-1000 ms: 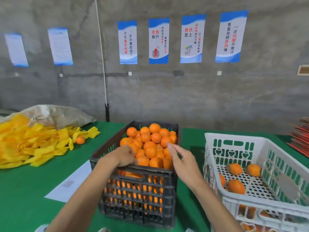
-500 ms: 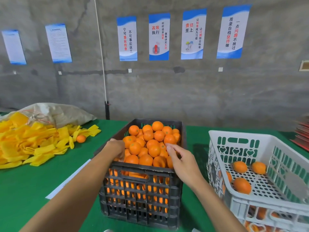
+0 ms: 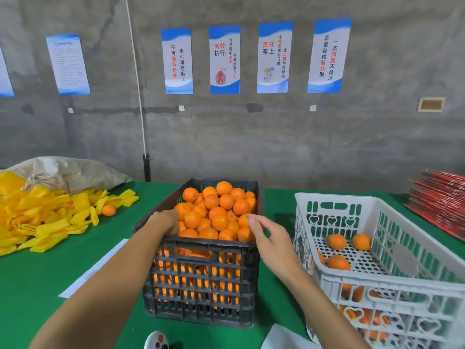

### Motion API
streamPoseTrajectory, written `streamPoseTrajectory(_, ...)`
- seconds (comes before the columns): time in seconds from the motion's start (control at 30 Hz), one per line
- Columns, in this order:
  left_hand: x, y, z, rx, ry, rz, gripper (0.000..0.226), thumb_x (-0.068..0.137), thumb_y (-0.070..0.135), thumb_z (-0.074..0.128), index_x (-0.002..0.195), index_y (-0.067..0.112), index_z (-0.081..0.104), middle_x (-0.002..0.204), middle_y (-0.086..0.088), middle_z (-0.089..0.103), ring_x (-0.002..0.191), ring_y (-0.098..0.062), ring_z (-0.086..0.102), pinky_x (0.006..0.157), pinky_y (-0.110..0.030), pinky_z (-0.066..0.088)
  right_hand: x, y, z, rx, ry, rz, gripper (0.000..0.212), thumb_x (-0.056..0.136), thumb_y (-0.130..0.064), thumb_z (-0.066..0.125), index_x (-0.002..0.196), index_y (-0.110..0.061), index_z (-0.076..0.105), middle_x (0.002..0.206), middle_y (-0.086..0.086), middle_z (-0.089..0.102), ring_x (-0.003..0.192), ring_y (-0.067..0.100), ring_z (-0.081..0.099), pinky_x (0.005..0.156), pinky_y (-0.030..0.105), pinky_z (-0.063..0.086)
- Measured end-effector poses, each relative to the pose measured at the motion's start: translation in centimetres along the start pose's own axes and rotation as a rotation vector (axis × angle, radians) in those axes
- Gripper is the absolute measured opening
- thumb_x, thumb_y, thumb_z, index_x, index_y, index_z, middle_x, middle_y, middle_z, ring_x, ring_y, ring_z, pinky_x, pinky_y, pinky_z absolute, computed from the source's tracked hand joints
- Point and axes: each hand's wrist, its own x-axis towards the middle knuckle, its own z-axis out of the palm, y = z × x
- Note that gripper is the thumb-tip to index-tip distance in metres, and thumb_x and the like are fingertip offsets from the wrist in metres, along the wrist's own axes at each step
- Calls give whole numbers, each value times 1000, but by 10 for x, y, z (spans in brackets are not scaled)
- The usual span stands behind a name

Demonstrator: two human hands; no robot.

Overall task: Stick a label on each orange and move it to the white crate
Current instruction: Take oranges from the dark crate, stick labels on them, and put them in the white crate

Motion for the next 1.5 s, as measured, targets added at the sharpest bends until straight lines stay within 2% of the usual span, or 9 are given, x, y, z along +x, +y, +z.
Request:
streamPoseTrajectory(0.17,-10,-3,4,-44,188,-27,66,90,33,71,145,9,47,144,-19,48,134,-37,48,109,-46,46,-4,-11,-6,-5,3,5,40,103,-49,50,136,-30,65,133,-20,64,125,-5,55,113,35,45)
streamPoseTrajectory(0.33,-52,2,-18,-543,484,152,72,65,50,87,123,11,68,124,-15,58,113,-32,57,93,-46,56,-7,-26,-9,12,30,-10,39,103,-48,52,135,-29,65,133,-18,64,122,-7,55,112,34,46)
streamPoseTrajectory(0.57,-176,53,8,-1265,627,437,57,69,46,91,118,33,66,110,16,55,95,6,57,74,-7,43,-72,-21,-16,66,218,-222,24,105,-35,55,119,-32,74,119,-19,71,120,6,62,99,16,46)
streamPoseTrajectory(0.8,-249,100,111,-1455,431,507,51,77,10,91,122,20,69,123,2,50,110,-7,60,85,-24,59,-138,30,-11,176,147,-39,18,101,-23,65,112,-30,77,116,-11,73,116,15,65,100,39,53)
streamPoseTrajectory(1.03,-247,114,195,-1419,204,323,47,79,31,89,121,22,70,118,2,71,104,-7,70,82,-25,60,-187,79,-2,40,-34,154,21,101,-37,63,117,-34,76,116,-20,72,117,4,60,100,28,49)
streamPoseTrajectory(1.13,-241,118,218,-1501,63,140,42,83,43,80,111,12,73,102,-10,78,94,-24,77,84,-42,64,-191,102,0,-362,-227,151,30,102,-39,60,124,-24,72,125,-7,70,121,14,58,103,32,45)
streamPoseTrajectory(1.23,-238,126,235,-1766,-167,-11,34,94,31,76,110,1,69,115,-19,73,95,-22,78,86,-41,64,-195,119,4,-713,-383,145,54,97,-56,57,133,-16,64,144,-1,59,133,22,48,110,33,35)
streamPoseTrajectory(1.37,-246,135,245,-1955,-378,-91,65,95,33,74,142,-3,46,134,-22,60,106,-28,75,90,-35,62,-213,136,3,-739,-345,156,58,96,-61,55,139,-23,61,156,-5,46,142,17,38,118,32,24)
streamPoseTrajectory(1.5,-250,138,248,-2015,-390,-127,70,96,38,72,147,1,39,136,-20,58,108,-28,74,92,-34,60,-216,135,4,-676,-262,186,48,93,-56,65,132,-27,68,152,-7,51,139,15,41,117,31,24)
